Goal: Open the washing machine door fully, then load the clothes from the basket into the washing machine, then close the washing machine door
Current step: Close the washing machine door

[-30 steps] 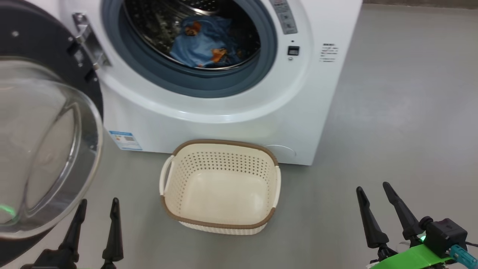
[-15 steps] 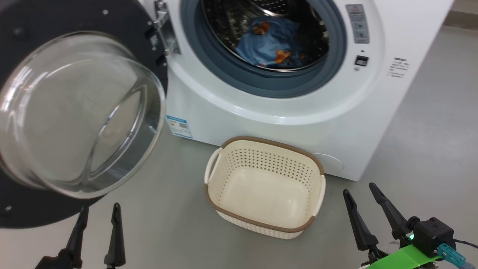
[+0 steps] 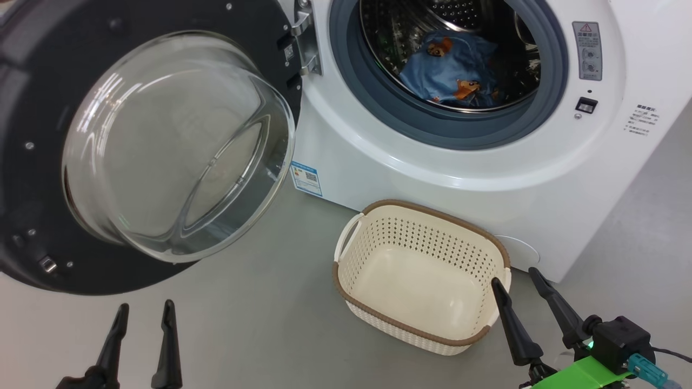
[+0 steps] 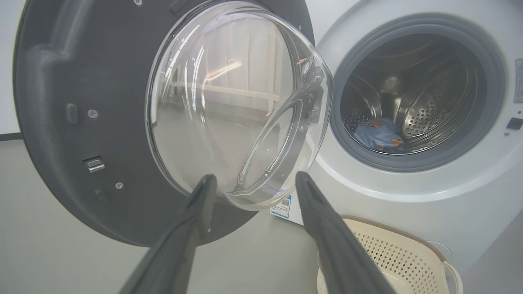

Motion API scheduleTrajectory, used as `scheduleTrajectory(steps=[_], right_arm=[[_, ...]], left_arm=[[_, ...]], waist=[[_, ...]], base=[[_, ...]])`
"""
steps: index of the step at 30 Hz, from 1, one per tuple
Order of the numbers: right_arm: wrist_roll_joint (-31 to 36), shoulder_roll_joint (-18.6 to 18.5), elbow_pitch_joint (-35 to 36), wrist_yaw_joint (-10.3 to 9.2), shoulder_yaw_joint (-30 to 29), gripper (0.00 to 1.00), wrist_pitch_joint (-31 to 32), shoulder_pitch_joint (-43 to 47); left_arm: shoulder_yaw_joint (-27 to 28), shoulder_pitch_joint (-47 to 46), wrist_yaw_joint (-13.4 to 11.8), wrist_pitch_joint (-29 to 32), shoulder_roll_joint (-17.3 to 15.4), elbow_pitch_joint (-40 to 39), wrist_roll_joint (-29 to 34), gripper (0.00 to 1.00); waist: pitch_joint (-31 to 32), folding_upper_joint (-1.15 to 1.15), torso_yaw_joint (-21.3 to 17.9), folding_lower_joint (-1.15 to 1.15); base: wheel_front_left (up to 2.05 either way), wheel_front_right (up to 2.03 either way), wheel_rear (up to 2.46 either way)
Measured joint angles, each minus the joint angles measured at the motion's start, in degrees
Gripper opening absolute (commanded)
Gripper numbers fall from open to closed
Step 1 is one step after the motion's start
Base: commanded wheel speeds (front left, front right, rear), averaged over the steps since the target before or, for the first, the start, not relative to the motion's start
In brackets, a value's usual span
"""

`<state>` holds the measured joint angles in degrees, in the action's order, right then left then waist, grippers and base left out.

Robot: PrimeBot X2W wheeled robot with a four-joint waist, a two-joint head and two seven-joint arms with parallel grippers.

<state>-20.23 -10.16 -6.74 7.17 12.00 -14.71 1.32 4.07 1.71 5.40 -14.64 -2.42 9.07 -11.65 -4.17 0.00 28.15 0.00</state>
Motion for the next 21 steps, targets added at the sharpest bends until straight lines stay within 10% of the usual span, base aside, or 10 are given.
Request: scheduleTrajectory(steps=[13,14,15,17,21], right_arm=[[0.0,0.0,0.0,0.0,0.4,1.0,0.0,0.0],[0.0,0.0,0.0,0.0,0.4,1.0,0.0,0.0],[0.0,-0.1,0.0,0.0,0.5,1.0,0.0,0.0],[0.0,-0.2,0.0,0.0,0.5,1.0,0.0,0.0],[0.0,-0.4,0.0,0.0,0.4,1.0,0.0,-0.2]], left_arm=[[0.2,0.0,-0.5,0.0,0.0,-1.5,-1.6,1.0],[0.4,0.0,-0.5,0.0,0.0,-1.6,-2.1,0.89],[0.5,0.0,-0.5,0.0,0.0,-1.8,-2.4,0.45],[1.4,-0.2,-0.5,0.0,0.1,-2.8,-2.6,0.0],[4.6,-1.1,-0.1,0.0,0.2,-6.2,-4.9,0.0]], waist=[[-0.8,0.0,0.7,0.0],[-1.0,0.0,0.7,0.0],[-1.1,0.0,0.6,0.0],[-1.5,0.0,0.6,0.0],[-2.1,0.0,0.5,0.0]], base=[[0.0,0.0,0.0],[0.0,0.0,0.0],[0.0,0.0,0.0],[0.0,0.0,0.0],[0.0,0.0,0.0]])
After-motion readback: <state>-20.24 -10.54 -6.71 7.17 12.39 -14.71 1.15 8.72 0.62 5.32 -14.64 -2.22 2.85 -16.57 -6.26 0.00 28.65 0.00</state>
